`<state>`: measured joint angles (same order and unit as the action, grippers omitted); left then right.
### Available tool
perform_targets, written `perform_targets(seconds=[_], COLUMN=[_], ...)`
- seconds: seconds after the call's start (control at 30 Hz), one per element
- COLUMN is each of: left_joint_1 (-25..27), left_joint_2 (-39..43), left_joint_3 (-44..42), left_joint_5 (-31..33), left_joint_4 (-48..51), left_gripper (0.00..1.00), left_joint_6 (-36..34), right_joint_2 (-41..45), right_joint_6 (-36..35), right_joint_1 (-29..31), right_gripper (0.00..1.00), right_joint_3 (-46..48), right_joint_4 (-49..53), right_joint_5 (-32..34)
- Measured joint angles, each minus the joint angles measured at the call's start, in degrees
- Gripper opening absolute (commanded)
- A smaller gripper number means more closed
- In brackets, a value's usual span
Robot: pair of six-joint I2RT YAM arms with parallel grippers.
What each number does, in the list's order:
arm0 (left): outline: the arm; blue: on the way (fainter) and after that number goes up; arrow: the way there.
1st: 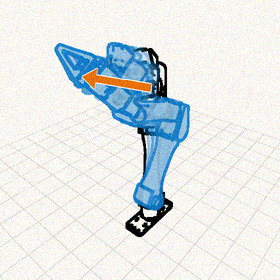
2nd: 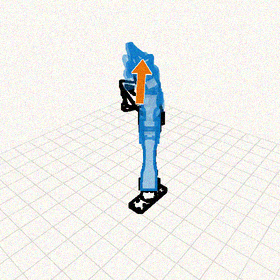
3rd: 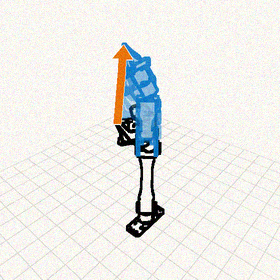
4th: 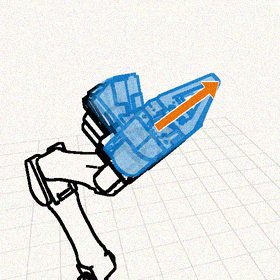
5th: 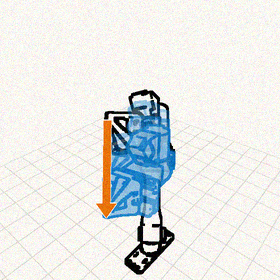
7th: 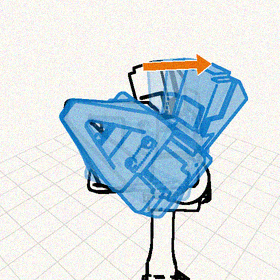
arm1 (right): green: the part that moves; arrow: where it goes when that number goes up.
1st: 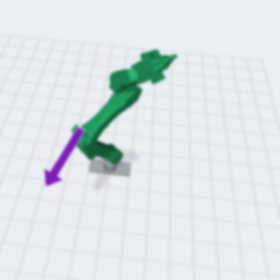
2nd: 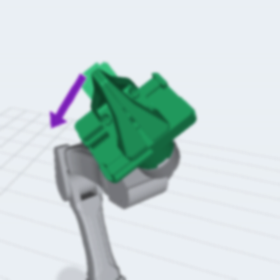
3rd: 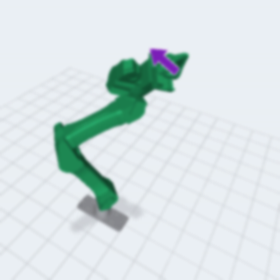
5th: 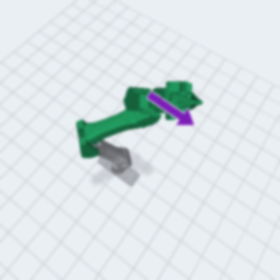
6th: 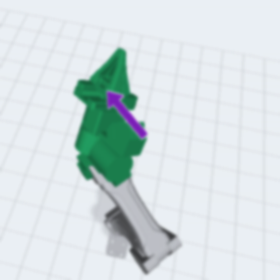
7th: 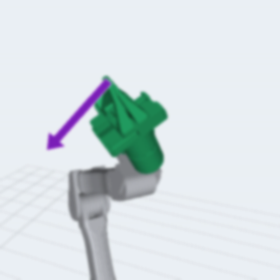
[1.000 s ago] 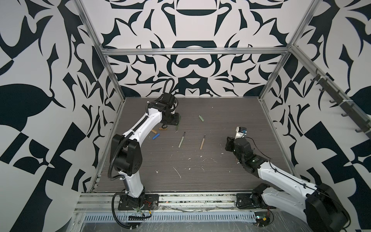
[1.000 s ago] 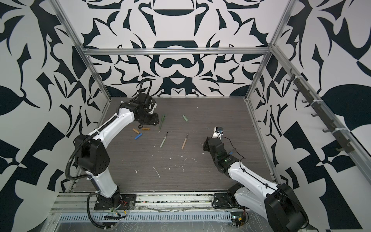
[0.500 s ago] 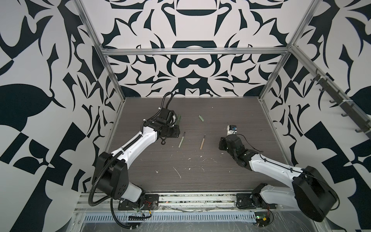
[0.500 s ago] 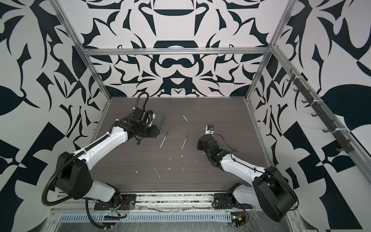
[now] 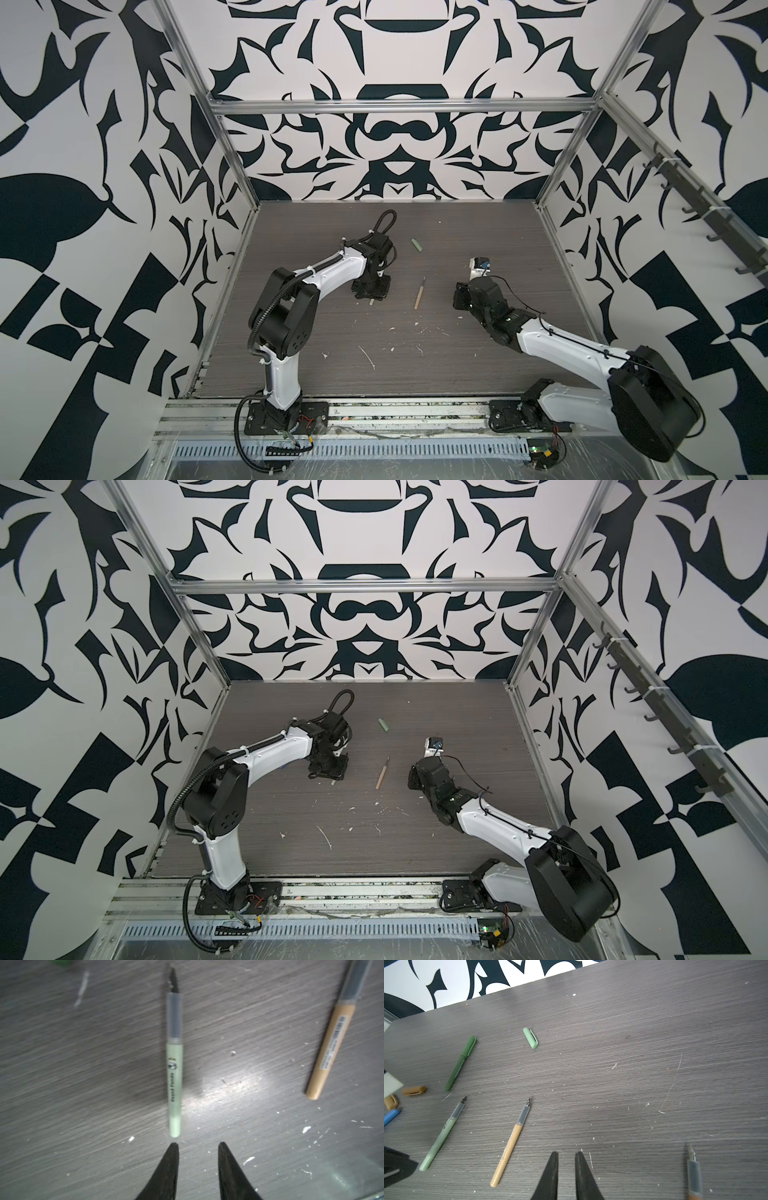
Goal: Insert the pens into the pen caps
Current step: 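Move the left gripper over the light green pen and close on it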
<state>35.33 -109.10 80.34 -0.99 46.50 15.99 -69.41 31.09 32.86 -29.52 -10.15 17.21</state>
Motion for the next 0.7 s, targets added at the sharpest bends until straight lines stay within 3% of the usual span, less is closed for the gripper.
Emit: perform_targets(seconds=[0.7], left_joint_1=[-0.44], left_joint_2=[-7.82], left_joint_3=[3.43], left_joint_5=[6.16], left_joint_4=[0.61], left_gripper=[0.25], left_joint_6=[-5.46], right_joint_2=[0.0], right_joint_6=[-0.04], right_joint_1=[0.0], right_gripper=[0.19], right_joint_3=[0.0], right_joint_4=[0.02], right_joint_5=[-1.09])
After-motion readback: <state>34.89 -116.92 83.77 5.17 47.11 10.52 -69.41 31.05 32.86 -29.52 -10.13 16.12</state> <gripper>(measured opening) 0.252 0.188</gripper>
